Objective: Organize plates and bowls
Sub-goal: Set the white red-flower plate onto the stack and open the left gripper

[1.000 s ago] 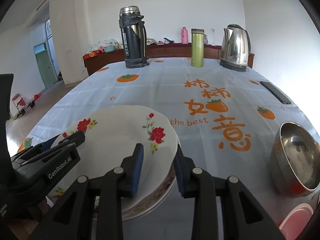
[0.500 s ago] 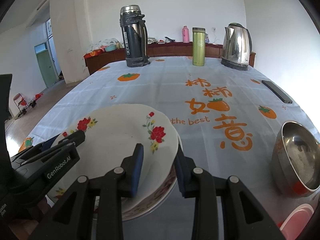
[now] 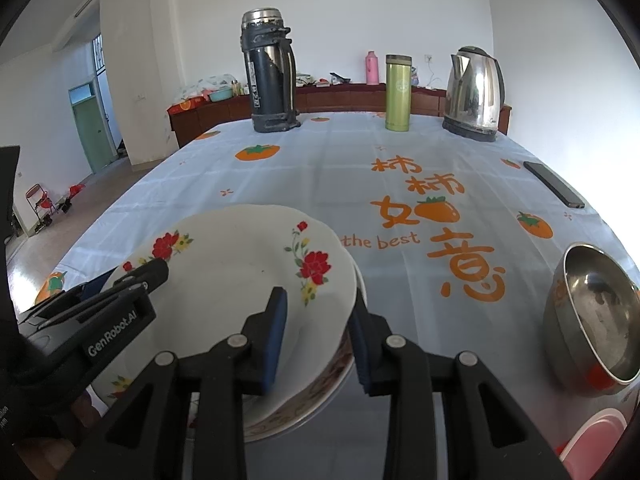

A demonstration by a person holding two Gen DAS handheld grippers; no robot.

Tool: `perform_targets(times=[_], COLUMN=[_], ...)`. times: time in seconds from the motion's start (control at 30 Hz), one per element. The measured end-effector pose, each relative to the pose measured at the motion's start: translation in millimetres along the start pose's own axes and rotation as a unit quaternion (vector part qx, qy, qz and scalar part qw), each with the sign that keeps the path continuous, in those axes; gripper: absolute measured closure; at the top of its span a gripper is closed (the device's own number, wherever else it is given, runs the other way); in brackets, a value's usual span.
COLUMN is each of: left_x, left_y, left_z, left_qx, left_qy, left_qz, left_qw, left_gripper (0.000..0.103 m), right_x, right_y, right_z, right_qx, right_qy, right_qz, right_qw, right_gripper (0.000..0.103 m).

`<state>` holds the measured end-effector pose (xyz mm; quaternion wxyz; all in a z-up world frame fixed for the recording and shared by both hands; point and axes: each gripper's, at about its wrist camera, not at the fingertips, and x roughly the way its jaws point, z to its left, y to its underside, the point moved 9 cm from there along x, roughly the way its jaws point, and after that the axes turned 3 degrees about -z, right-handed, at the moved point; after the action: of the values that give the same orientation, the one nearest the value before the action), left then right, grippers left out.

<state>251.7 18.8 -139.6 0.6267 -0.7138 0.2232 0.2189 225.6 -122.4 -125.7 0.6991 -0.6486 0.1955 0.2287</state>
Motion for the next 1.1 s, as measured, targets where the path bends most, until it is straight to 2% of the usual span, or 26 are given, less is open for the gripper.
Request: perform_targets(times=[0.33, 0.47, 0.93, 1.1], left_x=[-4.0, -3.3, -4.0, -4.7], left_y=[1.3, 0.8, 1.2, 1.2], left_z=[2.3, -0.7, -2.8, -3.7], left_qx=[0.000, 0.007, 0.005, 0.006], left_qy=[0.006, 0.011, 0.016, 0.021], left_qz=[0.001, 0.002, 0.001, 0.001], left_qw=[1.0000, 0.9999, 0.9999, 0.9998], left_gripper=[0.059, 0.052, 0.051, 0.047], right_x=[-0.7, 0.0, 0.5, -0.5], right_y=[-0.3, -0.4, 0.4, 0.2], right_z=[0.6, -0.1, 0.8, 0.9], right_qx=[-0.004, -0.005, -0.009, -0.014], right_qy=[-0.003, -0.001, 0.001, 0.003], right_qz=[0.003, 0.004, 0.006, 0.005], right_qw=[1.000, 1.000, 1.000, 1.000], right_gripper=[0.071, 0.071, 0.070, 0.069])
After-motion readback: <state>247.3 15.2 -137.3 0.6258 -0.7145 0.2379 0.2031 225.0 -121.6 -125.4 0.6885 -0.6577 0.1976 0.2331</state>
